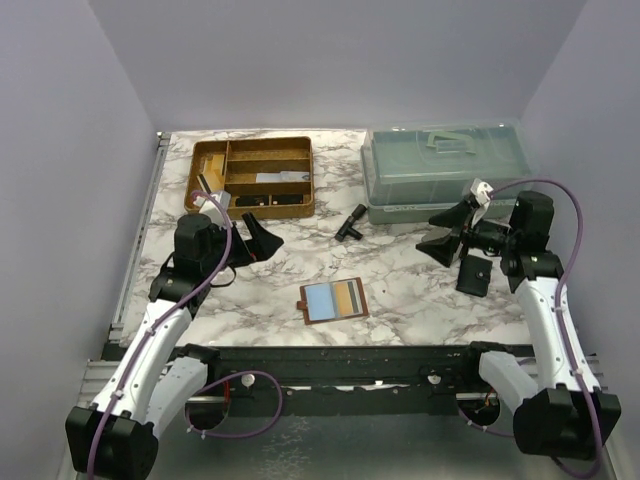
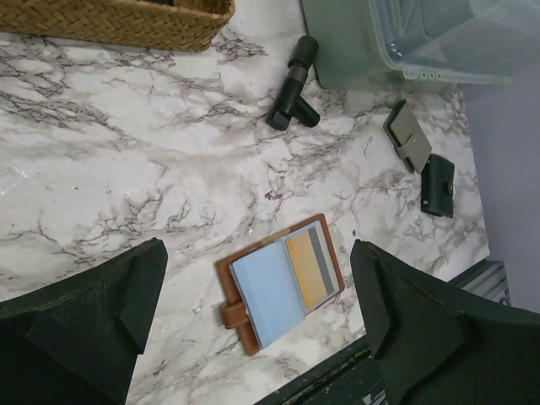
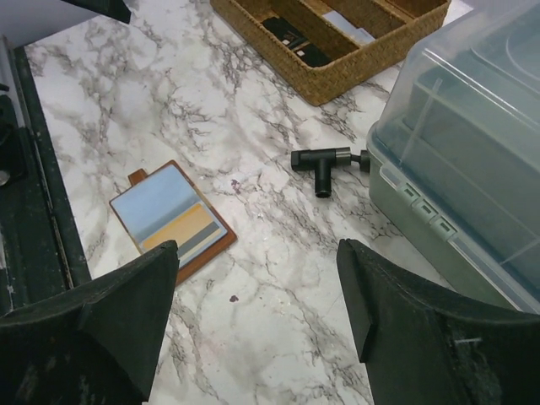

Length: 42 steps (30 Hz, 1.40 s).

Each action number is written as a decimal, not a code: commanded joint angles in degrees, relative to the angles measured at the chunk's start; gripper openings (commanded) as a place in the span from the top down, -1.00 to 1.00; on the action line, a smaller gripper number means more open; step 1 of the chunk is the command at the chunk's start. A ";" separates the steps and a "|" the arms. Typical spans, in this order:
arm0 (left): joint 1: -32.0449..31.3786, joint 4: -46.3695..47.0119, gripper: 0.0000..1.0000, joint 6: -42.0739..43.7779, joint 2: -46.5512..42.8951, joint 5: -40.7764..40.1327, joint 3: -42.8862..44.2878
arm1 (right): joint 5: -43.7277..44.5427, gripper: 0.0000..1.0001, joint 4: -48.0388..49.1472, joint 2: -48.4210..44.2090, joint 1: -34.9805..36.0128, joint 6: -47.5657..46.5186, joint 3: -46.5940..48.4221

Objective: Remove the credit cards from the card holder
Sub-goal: Remove the credit card from the card holder.

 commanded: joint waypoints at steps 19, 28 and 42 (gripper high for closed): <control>-0.20 8.27 -0.96 -8.68 2.21 13.32 -6.65 | -7.28 -0.78 0.26 -3.27 -4.85 -1.44 -7.23; -5.59 13.41 -0.80 -23.31 -2.36 10.12 -15.00 | -13.87 -0.77 -5.04 1.41 -4.52 -3.69 -6.14; -33.35 36.22 -0.56 -28.55 8.86 -14.94 -18.11 | -3.02 -0.60 6.10 12.79 15.94 9.77 -7.61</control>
